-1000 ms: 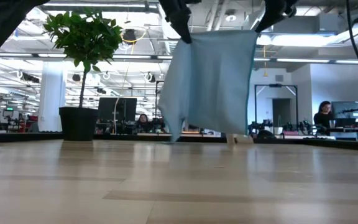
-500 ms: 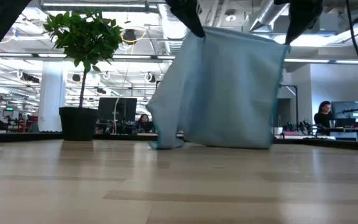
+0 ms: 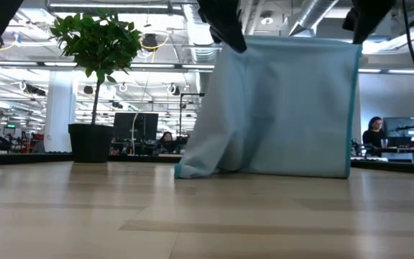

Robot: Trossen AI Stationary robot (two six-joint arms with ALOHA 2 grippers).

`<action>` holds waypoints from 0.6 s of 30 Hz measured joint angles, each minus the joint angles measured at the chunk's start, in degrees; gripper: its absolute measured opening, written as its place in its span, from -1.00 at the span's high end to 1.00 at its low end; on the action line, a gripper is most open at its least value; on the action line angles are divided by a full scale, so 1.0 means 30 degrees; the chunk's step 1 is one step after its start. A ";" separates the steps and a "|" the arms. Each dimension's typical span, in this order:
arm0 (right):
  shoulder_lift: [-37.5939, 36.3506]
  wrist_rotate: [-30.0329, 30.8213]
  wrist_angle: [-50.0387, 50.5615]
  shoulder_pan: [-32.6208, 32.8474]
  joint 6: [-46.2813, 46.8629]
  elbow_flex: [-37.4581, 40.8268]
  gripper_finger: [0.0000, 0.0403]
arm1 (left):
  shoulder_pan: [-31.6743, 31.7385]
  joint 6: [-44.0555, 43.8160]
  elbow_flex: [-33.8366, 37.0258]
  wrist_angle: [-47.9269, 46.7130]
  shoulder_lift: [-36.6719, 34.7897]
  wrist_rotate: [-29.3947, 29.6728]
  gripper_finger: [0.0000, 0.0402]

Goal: Fold microfiber towels
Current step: Fold the blue microfiber towel

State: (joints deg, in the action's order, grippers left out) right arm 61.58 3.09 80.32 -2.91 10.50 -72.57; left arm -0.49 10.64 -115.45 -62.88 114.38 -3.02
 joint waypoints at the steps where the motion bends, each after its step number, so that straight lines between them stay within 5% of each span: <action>1: 0.0006 -0.0332 -0.0082 0.0357 0.0016 0.0255 0.99 | -0.0220 -0.0352 0.0214 0.0181 0.0003 -0.0216 1.00; 18: 0.0203 -0.1017 -0.4594 0.6153 0.1175 0.5008 0.99 | -0.3739 -0.9487 0.4651 0.4818 0.0026 -0.0221 1.00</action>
State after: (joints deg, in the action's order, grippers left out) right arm 62.19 0.04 66.53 15.55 14.02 -57.54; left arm -11.70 -17.83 -101.50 -48.42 114.46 -3.68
